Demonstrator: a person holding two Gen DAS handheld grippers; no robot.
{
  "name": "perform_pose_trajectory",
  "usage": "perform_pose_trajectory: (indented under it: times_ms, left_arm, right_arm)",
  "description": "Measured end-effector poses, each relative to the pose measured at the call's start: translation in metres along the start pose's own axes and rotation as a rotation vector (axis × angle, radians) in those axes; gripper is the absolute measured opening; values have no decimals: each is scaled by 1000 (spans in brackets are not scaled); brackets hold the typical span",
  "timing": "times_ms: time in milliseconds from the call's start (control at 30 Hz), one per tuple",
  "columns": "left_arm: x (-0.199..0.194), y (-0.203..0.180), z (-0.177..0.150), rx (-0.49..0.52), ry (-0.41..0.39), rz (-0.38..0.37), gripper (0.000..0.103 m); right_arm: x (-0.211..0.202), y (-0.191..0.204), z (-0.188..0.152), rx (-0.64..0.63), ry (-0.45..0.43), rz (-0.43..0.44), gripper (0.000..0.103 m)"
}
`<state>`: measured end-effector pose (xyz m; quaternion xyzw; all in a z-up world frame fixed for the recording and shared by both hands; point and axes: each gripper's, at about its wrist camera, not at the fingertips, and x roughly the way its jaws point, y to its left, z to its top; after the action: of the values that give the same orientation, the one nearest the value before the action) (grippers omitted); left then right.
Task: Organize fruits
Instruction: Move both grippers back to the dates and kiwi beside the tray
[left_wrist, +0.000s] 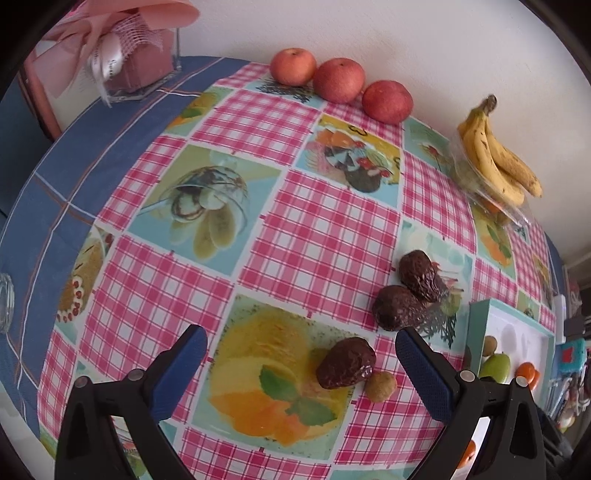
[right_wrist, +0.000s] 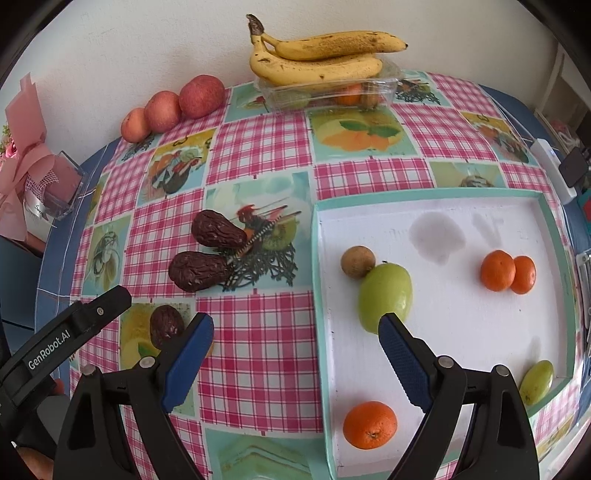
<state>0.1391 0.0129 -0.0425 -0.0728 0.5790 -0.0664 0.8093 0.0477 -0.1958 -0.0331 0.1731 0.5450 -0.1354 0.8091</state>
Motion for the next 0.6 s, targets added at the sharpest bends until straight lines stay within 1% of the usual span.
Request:
perform_pose_trajectory:
  times_ms: [67, 333, 467, 500, 567, 600]
  left_arm:
    - [3, -2, 0, 13, 15, -9, 103]
    - [17, -14, -3, 74, 60, 17, 103]
    - [22, -19, -4, 93, 74, 14, 101]
    - [22, -20, -4, 95, 77, 11, 99]
    - [24, -24, -5, 110, 86, 2, 88]
    - [25, -25, -5, 115, 90, 3, 86]
  right_arm:
    - [1, -3, 1, 4, 4, -5, 91]
    - [2, -14, 4, 22, 10, -17, 91]
    - [0, -19, 5, 34, 6, -20, 91]
    - [-1, -20, 5, 36, 6, -20, 91]
    - [-1, -22, 6, 41, 6, -20, 91]
    - [-1, -22, 6, 43, 6, -20, 91]
